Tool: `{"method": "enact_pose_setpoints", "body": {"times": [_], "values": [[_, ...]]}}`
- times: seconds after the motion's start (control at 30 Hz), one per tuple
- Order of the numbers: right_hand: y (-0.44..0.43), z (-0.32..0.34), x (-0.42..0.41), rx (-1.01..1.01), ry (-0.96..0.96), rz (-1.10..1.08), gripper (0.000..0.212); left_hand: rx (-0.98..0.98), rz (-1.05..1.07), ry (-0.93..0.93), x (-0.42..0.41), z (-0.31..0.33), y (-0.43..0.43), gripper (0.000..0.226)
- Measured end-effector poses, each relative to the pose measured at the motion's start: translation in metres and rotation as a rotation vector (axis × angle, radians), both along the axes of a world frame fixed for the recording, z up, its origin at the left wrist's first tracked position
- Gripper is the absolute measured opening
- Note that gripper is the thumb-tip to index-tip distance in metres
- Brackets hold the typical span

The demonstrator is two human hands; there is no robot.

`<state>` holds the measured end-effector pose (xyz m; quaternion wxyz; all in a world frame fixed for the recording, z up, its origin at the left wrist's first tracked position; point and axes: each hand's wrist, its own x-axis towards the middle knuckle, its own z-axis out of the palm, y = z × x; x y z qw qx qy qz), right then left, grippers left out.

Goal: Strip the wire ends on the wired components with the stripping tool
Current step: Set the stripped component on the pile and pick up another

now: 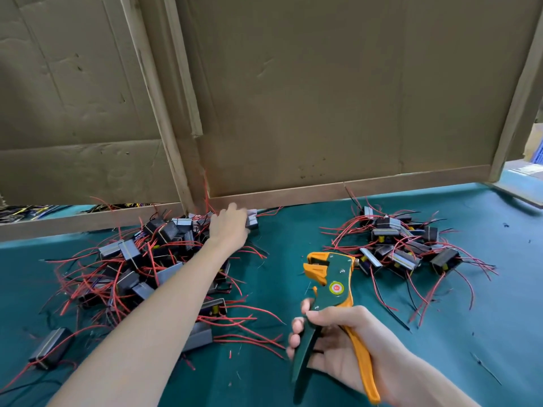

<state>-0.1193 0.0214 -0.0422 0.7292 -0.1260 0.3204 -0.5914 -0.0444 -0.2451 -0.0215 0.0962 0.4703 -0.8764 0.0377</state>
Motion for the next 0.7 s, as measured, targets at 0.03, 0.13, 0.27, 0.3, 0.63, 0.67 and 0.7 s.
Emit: {"method": "enact_pose_setpoints", "body": {"times": [0.03,0.13,0.27,0.3,0.63,0.67,0.7], "values": [[0.0,0.0,0.0,-0.001,0.003,0.0,0.027,0.001,-0.022,0.096,0.001,0.004,0.004,0.031],[0.0,-0.001,-0.001,-0.01,0.011,0.002,0.025,-0.012,-0.091,0.466,0.008,0.021,0.023,0.024],[0.001,-0.003,-0.001,-0.022,0.017,0.018,0.023,0.071,-0.281,0.855,0.032,0.048,0.061,0.034],[0.001,-0.004,-0.001,-0.023,0.018,0.021,0.022,0.12,-0.318,0.955,0.04,0.051,0.072,0.033],[0.004,0.0,0.002,-0.03,0.03,-0.004,0.024,0.759,-0.356,1.533,0.082,0.066,0.128,0.01],[0.004,0.0,0.002,-0.03,0.034,-0.005,0.025,0.721,-0.37,1.489,0.084,0.067,0.128,0.008],[0.004,-0.001,0.002,-0.03,0.037,-0.005,0.025,0.699,-0.375,1.447,0.087,0.065,0.128,0.014]]}}
